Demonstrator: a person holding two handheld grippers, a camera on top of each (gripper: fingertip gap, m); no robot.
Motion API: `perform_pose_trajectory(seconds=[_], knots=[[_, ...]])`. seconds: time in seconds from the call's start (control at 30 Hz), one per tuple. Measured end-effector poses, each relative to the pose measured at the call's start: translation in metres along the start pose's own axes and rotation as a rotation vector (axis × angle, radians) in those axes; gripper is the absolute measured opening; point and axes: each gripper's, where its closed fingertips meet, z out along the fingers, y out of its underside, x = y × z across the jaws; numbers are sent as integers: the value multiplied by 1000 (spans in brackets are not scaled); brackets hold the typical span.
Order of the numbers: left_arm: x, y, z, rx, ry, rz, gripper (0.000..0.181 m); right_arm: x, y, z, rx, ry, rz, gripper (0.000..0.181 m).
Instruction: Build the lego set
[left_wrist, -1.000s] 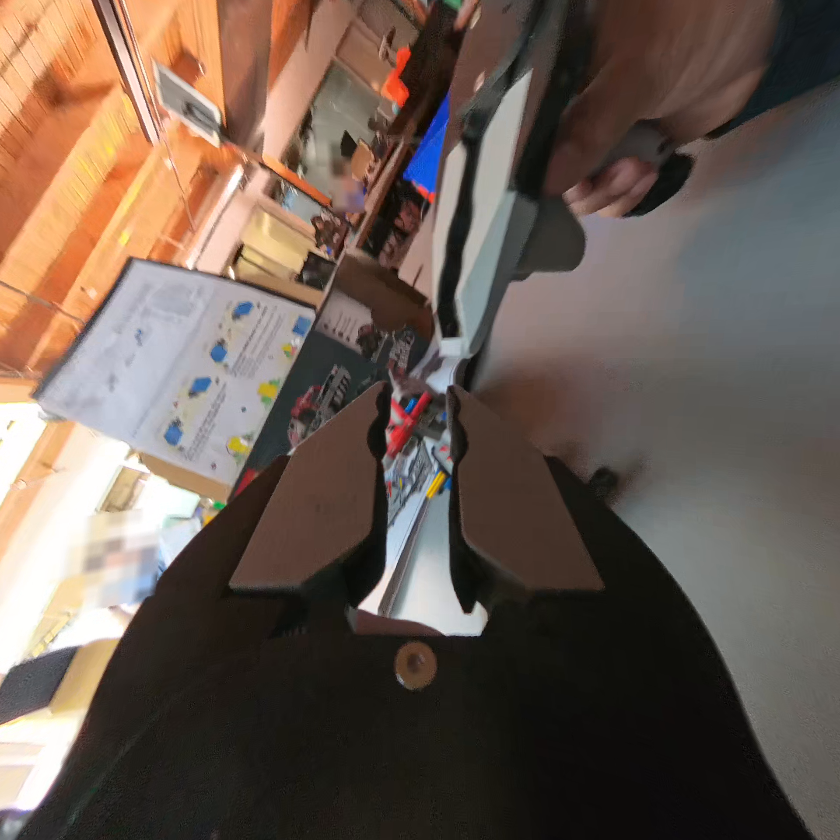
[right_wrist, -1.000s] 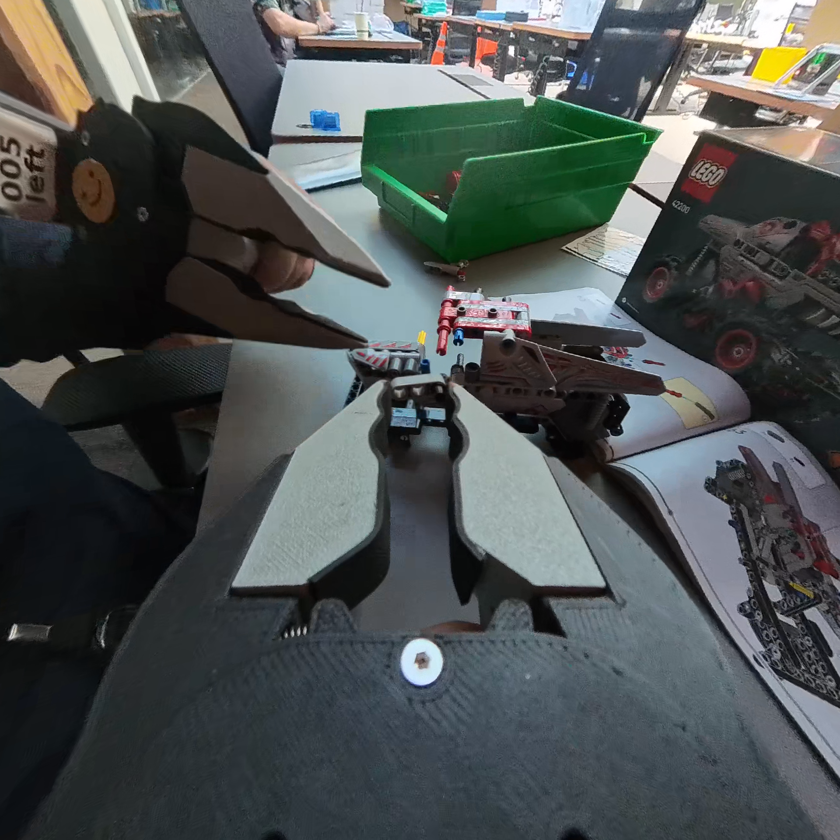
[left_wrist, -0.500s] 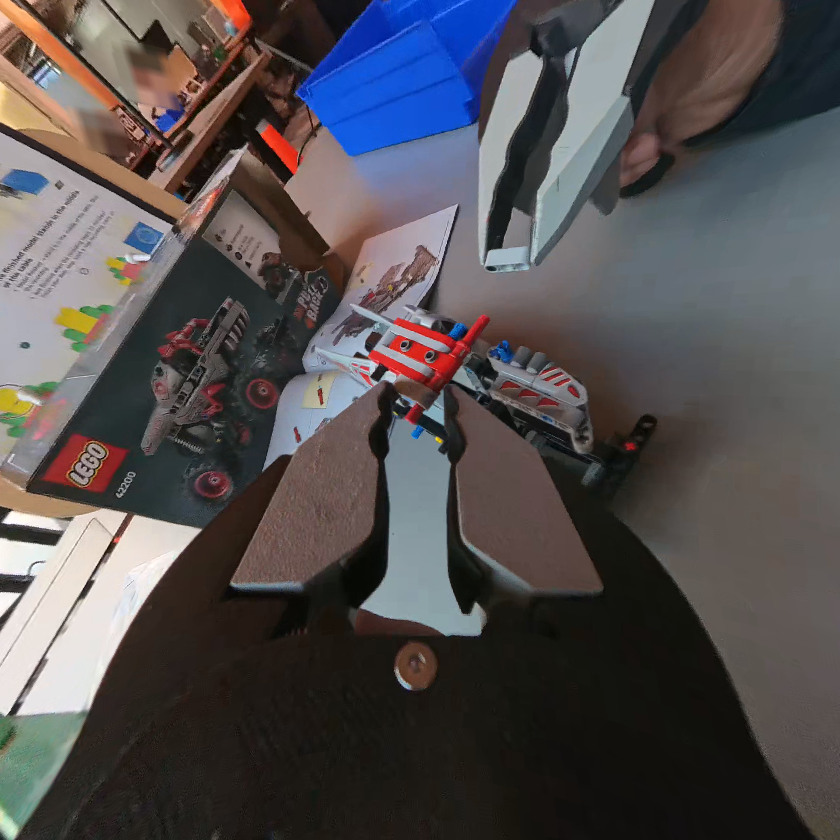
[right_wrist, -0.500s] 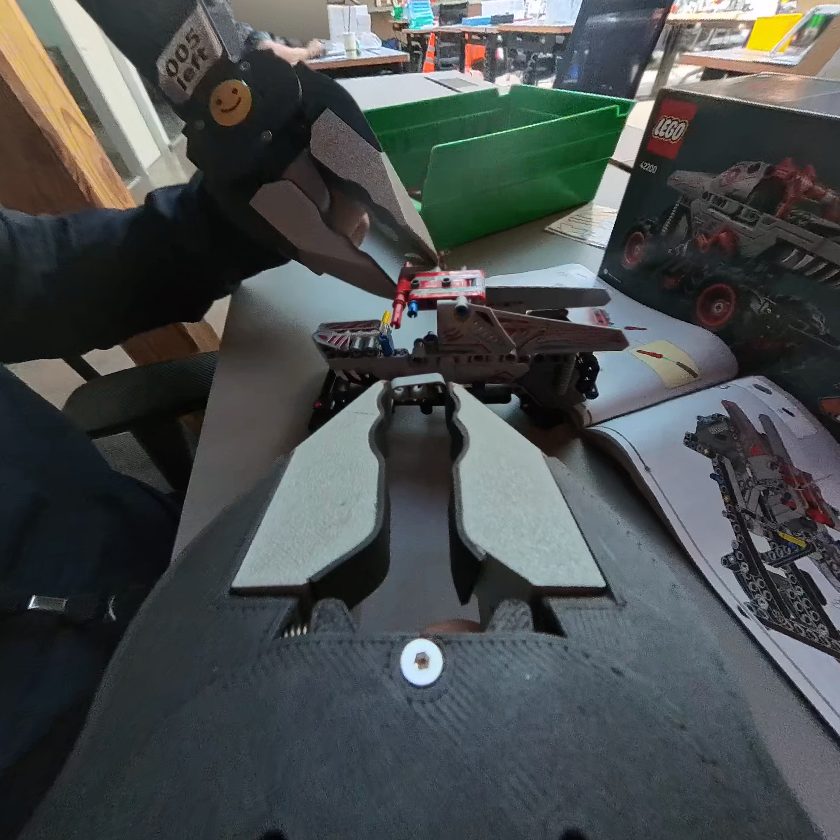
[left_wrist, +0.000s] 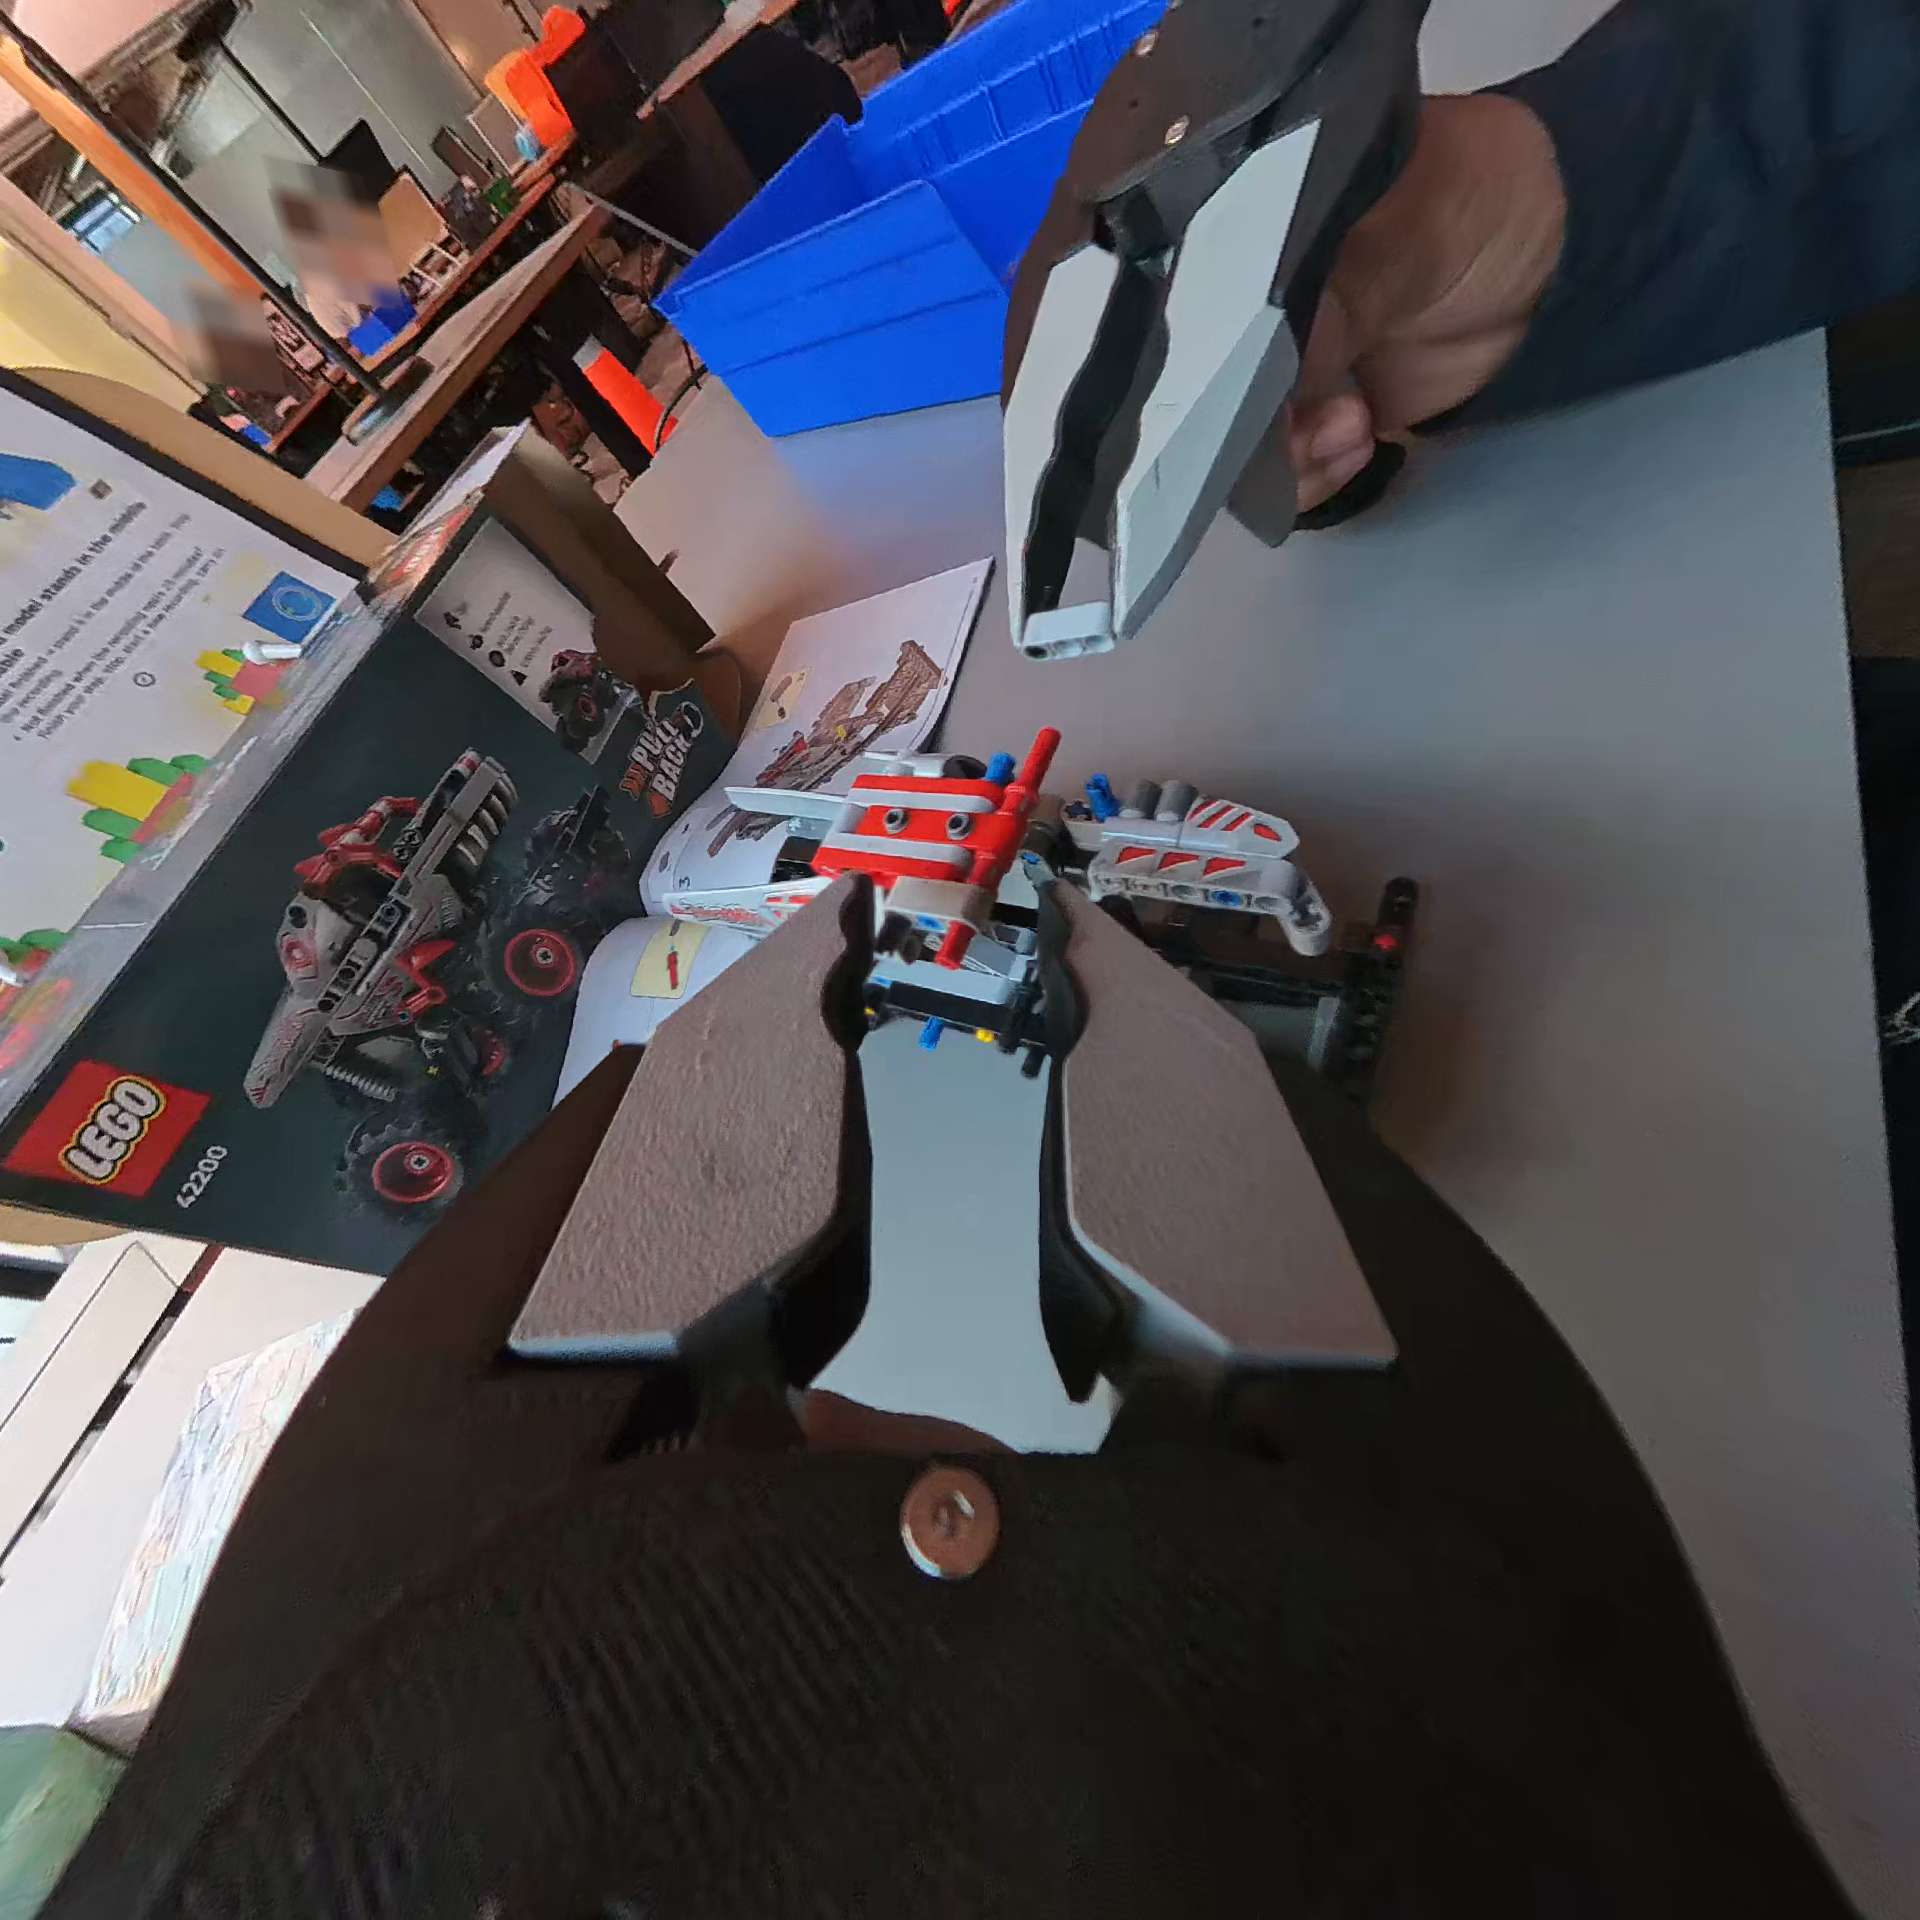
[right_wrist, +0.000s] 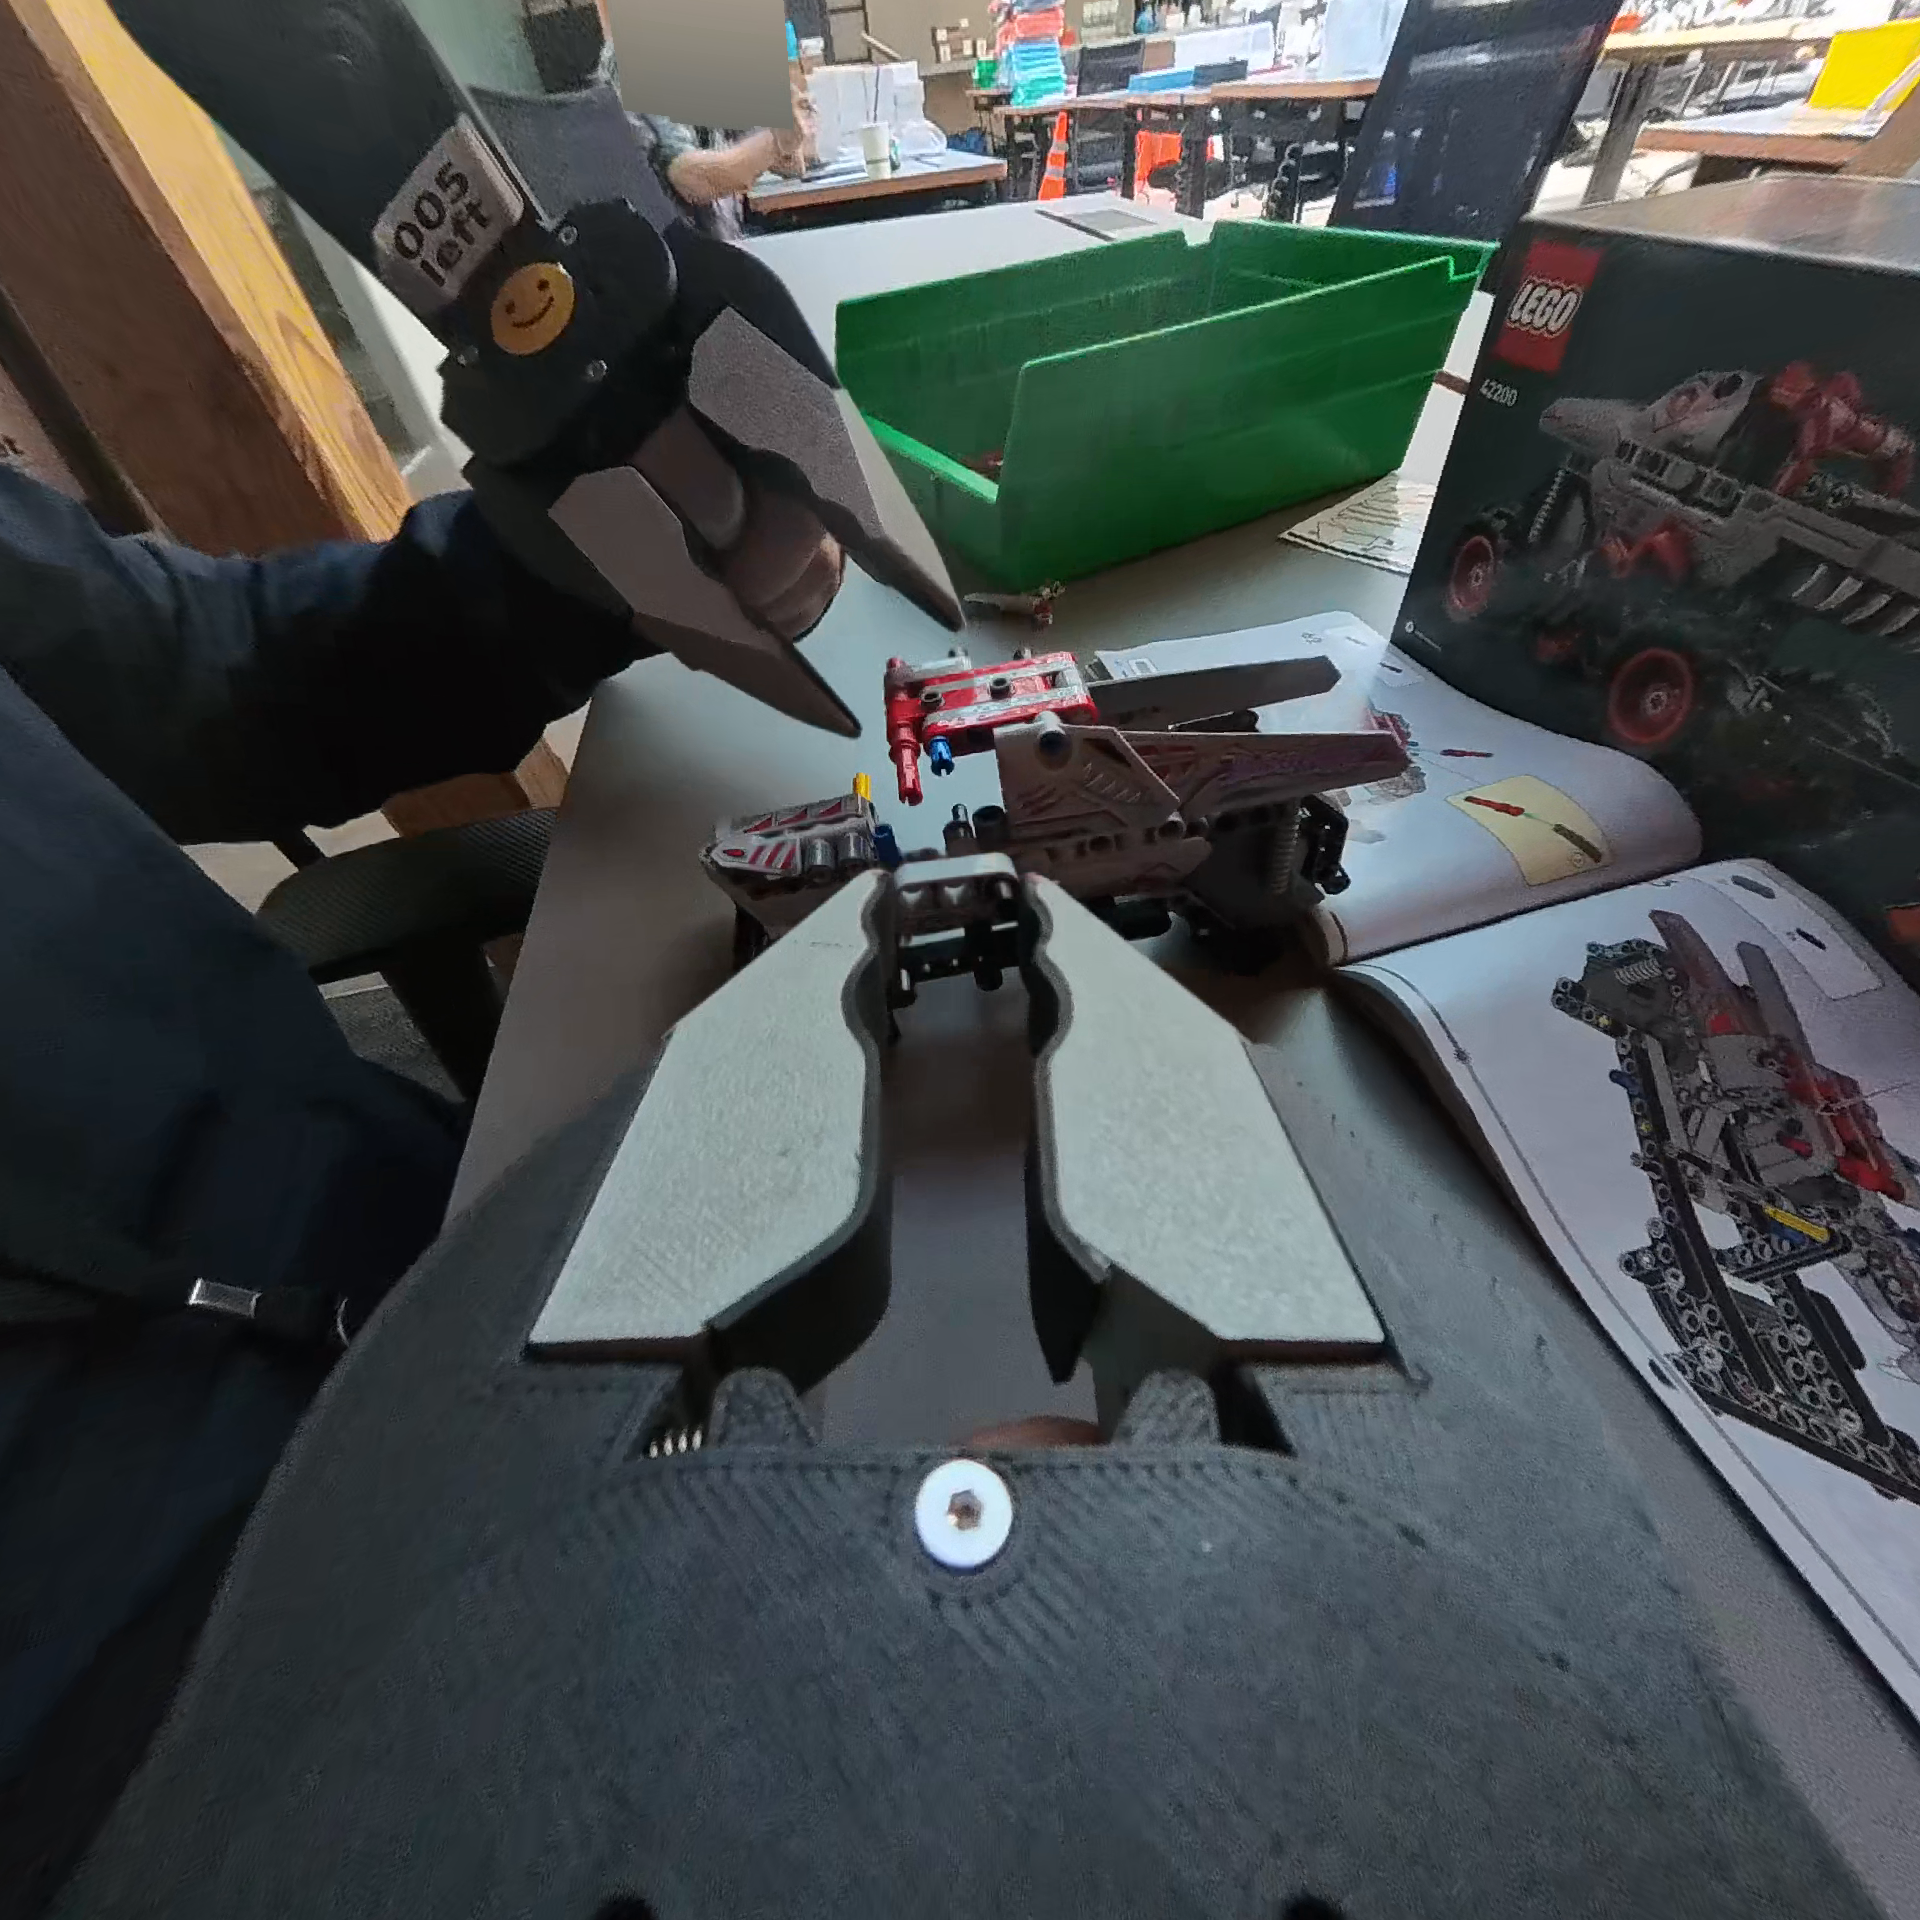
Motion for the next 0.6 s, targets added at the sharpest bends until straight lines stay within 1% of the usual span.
perform_pose_trajectory(seconds=[0.13, 0.23, 0.37, 0.6], knots=[[-5, 3, -1, -5, -9, 8, 28, -4, -4, 6, 18, -20, 23, 21], [-1, 2, 3, -9, 12, 32, 27, -10, -4, 9, 36, -72, 54, 21], [2, 0, 5, 6, 25, 25, 28, -13, -6, 7, 73, -160, 158, 20], [3, -1, 12, 55, 22, 12, 28, -8, -14, 4, 144, -250, 301, 20]])
